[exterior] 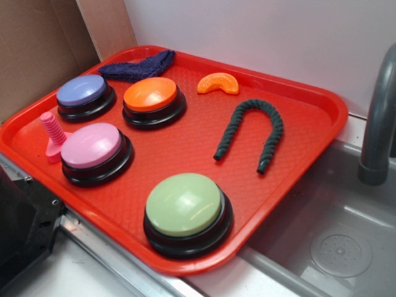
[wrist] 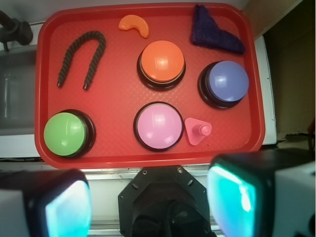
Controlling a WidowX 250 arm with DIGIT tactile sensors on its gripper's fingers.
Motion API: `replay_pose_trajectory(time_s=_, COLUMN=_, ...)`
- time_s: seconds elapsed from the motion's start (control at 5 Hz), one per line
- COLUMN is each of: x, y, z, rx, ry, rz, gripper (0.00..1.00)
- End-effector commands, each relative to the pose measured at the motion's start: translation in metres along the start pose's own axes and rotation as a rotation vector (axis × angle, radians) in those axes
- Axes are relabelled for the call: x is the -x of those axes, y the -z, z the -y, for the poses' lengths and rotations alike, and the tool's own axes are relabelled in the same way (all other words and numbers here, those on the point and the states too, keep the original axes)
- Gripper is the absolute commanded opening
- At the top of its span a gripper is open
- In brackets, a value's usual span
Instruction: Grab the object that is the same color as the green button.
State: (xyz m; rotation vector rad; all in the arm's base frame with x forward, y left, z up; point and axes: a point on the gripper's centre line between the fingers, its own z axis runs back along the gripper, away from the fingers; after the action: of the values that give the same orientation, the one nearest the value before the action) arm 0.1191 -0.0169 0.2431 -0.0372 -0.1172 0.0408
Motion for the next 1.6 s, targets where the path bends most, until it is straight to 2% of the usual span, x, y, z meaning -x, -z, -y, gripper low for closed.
replay_pose_trajectory(time_s=0.0, x=0.0, y=0.0, z=0.0, rx=0.0, ry=0.0, rz=0.0, gripper=1.0)
replay_pose_trajectory(time_s=0.2, x=-0.048, y=-0.001, z=0.052, rx=-0.021, ry=-0.142, rz=0.01, gripper=1.0)
replay_pose_trajectory(time_s=0.4, x=-0.093, y=-0.016, z=0.012, rx=0.028, ry=0.03, rz=0.005, gripper=1.0)
replay_pose_trajectory(time_s=0.6, x=-0.14, y=0.008, z=-0.001, rx=0.001, ry=-0.062, rz=-0.076, gripper=1.0)
replay_pose_trajectory(time_s=0.8, x=-0.182, y=0.02, z=0.029, rx=0.01, ry=-0.133, rz=-0.091, gripper=1.0)
replay_pose_trajectory(time_s=1.0, x=-0.193, y=0.029, z=0.059, rx=0.04, ry=-0.111, rz=-0.093, gripper=1.0)
replay_pose_trajectory(time_s=1.2, x=-0.188, y=0.045, z=0.076, rx=0.008, ry=-0.068, rz=-0.115, gripper=1.0)
replay_pose_trajectory(time_s=1.4, x=-0.163, y=0.058, z=0.08, rx=-0.032, ry=-0.043, rz=-0.101, gripper=1.0)
